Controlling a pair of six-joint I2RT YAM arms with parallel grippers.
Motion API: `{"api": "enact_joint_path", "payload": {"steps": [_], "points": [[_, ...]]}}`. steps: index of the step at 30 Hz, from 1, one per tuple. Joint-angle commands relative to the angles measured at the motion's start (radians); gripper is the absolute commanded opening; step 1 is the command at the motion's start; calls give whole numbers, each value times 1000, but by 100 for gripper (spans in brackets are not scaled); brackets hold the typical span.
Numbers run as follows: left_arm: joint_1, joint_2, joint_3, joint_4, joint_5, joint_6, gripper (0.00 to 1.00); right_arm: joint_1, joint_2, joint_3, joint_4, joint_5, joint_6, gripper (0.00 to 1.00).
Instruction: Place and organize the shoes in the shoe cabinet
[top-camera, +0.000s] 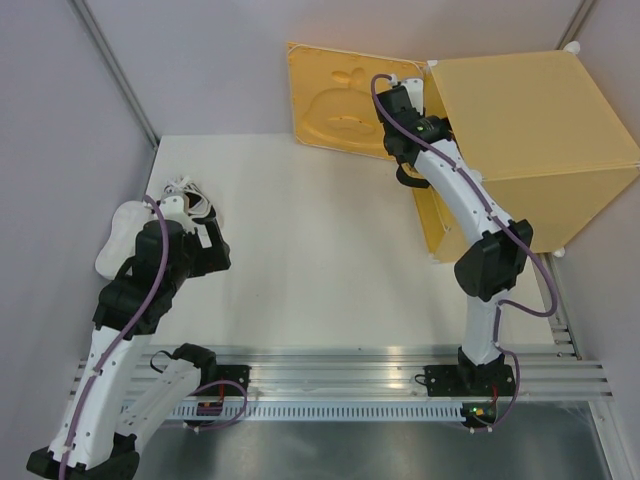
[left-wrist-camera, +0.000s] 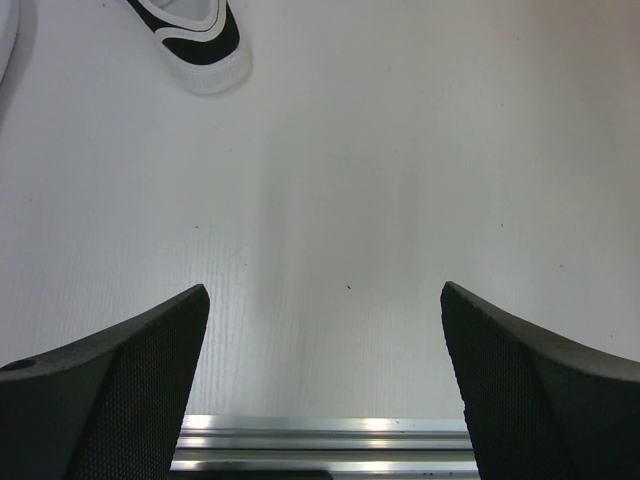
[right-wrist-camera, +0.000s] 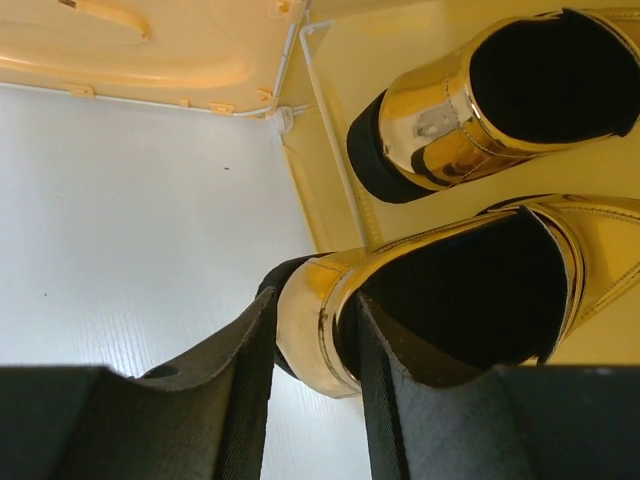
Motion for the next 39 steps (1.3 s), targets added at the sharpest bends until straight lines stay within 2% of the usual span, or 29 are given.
{"api": "enact_joint_path", "payload": {"steps": [1, 6, 13, 16, 39], "points": [[5, -6, 6, 3, 6, -28, 100, -6, 19, 40, -18, 42, 22, 41], [5, -1, 7, 3, 9, -29, 100, -21, 20, 29, -24, 34, 22, 38], [5, -3, 7, 3, 9, -30, 100, -36, -3, 23, -15, -4, -36, 8], [5, -4, 4, 4, 7, -30, 100, -38, -29, 19, 0, -16, -83, 1], [5, -9, 1, 1, 0, -30, 100, -119, -76, -3, 74, -6, -307, 1]]}}
